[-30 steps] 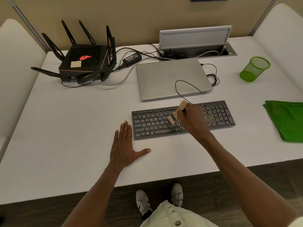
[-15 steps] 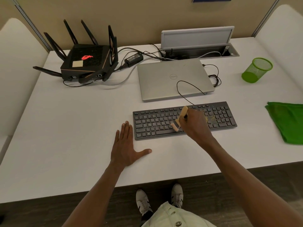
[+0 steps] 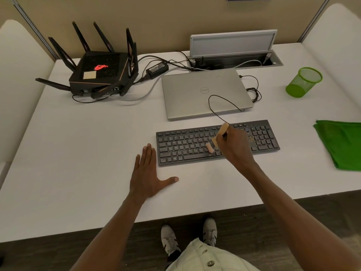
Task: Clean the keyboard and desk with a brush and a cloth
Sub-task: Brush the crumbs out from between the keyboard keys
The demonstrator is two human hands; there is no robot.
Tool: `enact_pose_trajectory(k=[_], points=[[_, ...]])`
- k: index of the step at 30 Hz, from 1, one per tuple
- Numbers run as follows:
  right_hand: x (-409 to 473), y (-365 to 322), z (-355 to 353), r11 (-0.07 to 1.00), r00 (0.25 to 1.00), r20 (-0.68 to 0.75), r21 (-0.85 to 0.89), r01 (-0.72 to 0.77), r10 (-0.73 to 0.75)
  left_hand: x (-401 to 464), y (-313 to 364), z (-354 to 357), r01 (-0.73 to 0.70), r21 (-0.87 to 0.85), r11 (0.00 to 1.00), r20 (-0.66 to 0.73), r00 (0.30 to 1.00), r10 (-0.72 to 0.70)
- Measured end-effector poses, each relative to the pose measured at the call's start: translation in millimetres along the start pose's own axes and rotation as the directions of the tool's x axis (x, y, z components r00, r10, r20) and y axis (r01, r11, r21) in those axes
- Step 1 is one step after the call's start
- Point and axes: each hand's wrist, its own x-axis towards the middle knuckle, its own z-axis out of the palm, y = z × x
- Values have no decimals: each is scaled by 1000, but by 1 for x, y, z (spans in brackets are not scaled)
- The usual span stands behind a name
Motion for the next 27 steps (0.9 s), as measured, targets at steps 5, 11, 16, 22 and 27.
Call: enact_pose_trajectory(k=[5, 11, 16, 22, 27], points=[[3, -3, 8, 999, 1000, -5, 31, -10, 10, 0, 1, 0, 6, 7, 1000, 7, 1000, -6], [1, -3, 1, 1000, 1000, 7, 29, 3, -3, 1, 0, 1, 0, -5, 1000, 3, 1000, 0], [-1, -17, 1, 982, 972, 145, 50, 181, -186, 0, 0, 0, 3, 3, 1000, -4, 1000, -3], [-2, 8, -9, 995, 992, 84, -11, 97, -96, 0, 0, -1, 13, 19, 1000, 15, 1000, -14], [-4, 4, -11, 999, 998, 24, 7, 52, -52, 0, 0, 0, 4, 7, 1000, -3, 1000, -4]])
